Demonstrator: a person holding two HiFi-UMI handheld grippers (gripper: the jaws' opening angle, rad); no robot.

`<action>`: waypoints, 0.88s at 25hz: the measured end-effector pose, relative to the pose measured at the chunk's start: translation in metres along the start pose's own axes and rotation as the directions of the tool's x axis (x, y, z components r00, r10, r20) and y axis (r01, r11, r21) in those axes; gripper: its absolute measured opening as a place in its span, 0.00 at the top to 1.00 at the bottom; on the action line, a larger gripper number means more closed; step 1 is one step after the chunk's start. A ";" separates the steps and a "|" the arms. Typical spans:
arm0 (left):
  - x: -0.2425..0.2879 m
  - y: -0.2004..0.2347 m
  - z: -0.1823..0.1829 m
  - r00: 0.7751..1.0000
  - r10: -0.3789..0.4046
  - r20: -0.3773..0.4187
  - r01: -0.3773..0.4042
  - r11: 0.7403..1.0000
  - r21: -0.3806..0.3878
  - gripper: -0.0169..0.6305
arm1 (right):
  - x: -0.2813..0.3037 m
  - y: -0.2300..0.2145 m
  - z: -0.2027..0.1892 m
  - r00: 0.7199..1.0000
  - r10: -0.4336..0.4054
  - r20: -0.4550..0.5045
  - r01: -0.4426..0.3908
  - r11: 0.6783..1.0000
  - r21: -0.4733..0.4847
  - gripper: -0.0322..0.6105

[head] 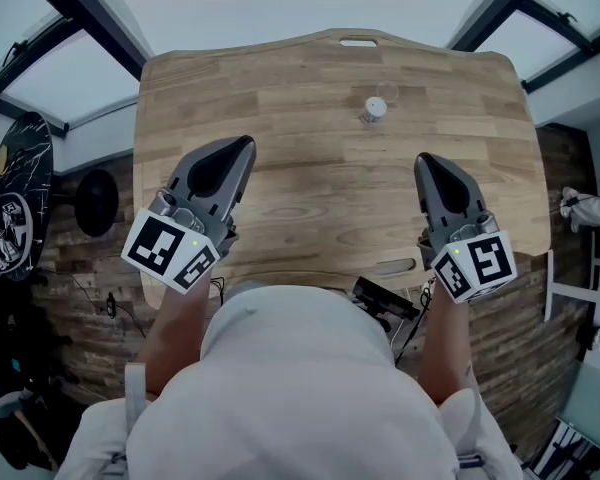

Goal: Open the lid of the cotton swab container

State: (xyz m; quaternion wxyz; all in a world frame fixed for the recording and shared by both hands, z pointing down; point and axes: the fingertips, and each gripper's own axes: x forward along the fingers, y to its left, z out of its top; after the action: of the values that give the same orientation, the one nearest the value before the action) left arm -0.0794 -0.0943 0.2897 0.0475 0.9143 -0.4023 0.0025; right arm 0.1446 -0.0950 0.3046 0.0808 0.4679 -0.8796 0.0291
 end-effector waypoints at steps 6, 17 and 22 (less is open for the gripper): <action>-0.002 0.001 0.007 1.000 0.002 0.011 -0.002 1.000 0.007 0.95 | -0.011 0.004 0.016 0.999 -0.017 0.028 0.017 1.000 -0.011 0.92; 0.002 0.005 0.013 1.000 -0.008 0.019 0.007 1.000 0.012 0.95 | -0.010 0.005 0.026 0.998 -0.033 0.048 0.035 0.999 -0.032 0.92; 0.003 0.004 0.013 1.000 -0.003 0.024 0.003 1.000 0.012 0.95 | -0.009 0.005 0.026 0.998 -0.027 0.058 0.029 0.999 -0.034 0.92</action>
State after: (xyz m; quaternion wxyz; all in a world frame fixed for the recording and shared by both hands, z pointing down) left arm -0.0802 -0.1003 0.2773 0.0371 0.9151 -0.4015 -0.0059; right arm 0.1429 -0.0883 0.2771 0.0640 0.4794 -0.8753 -0.0005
